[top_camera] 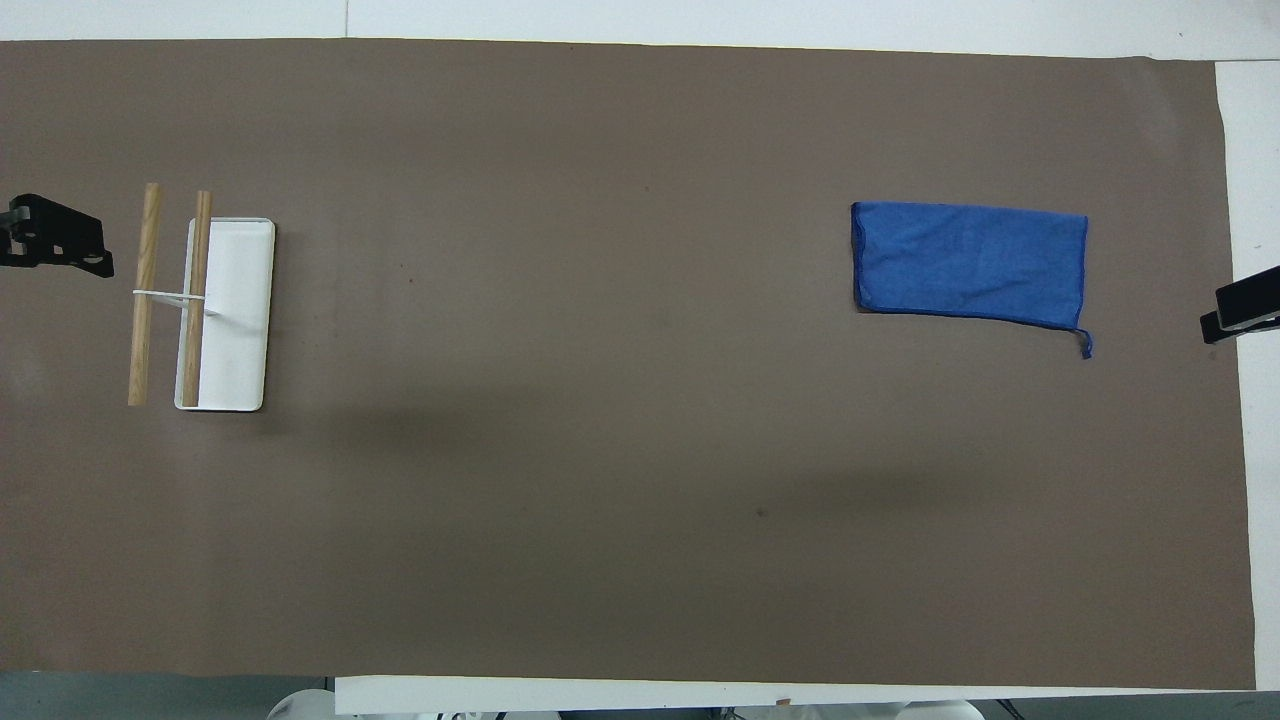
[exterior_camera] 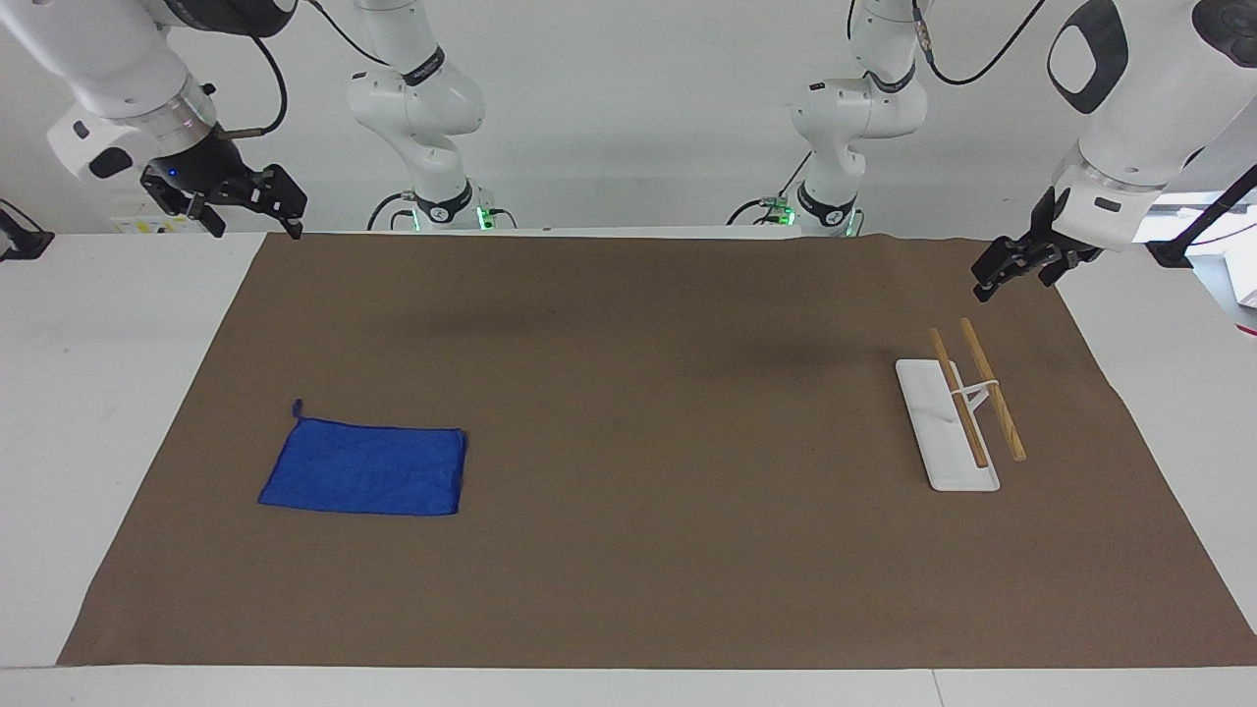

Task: Right arm passes towel to left arm to hang
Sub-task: 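Reach the right gripper down to the blue towel's edge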

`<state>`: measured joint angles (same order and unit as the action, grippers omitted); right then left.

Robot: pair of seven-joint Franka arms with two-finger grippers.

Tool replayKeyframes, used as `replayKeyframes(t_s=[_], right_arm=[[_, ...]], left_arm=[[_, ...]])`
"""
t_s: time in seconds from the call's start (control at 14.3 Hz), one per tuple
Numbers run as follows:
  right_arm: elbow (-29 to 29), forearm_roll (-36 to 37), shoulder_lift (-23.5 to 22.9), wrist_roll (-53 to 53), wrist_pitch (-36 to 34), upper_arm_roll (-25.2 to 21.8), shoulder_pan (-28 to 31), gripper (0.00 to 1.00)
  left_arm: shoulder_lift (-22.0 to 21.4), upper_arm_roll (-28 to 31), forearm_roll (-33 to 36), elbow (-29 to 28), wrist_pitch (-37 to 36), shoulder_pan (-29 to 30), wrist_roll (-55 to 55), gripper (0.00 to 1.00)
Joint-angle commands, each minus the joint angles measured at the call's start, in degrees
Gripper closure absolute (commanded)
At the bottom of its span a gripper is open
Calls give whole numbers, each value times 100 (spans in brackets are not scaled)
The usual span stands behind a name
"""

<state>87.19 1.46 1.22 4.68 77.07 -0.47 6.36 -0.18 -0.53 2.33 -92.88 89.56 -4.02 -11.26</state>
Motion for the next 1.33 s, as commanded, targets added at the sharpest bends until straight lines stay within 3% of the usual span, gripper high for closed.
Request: replayKeyframes(t_s=[0.0,0.49,0.63,0.91,1.26], right_arm=[[167,-32,115,68,124,20,58,0],[149,-15,142,234,62,29,93,0],[445,-6,150,419,1014,20,24,0],[1790,-6,2,297,2721,56,-257,0],[2495,-15,-1016,-29,4603,56,-381,0]], left_arm=[[-122,-8,-102,-90,-62,59,72,0],[-114,-8,-102,-99,-62,59,72,0],[-122,-8,-102,-99,-62,59,72,0],[-114,-8,-102,-90,-62,59,72,0],[-114,-8,-102,-90,-62,59,72,0]])
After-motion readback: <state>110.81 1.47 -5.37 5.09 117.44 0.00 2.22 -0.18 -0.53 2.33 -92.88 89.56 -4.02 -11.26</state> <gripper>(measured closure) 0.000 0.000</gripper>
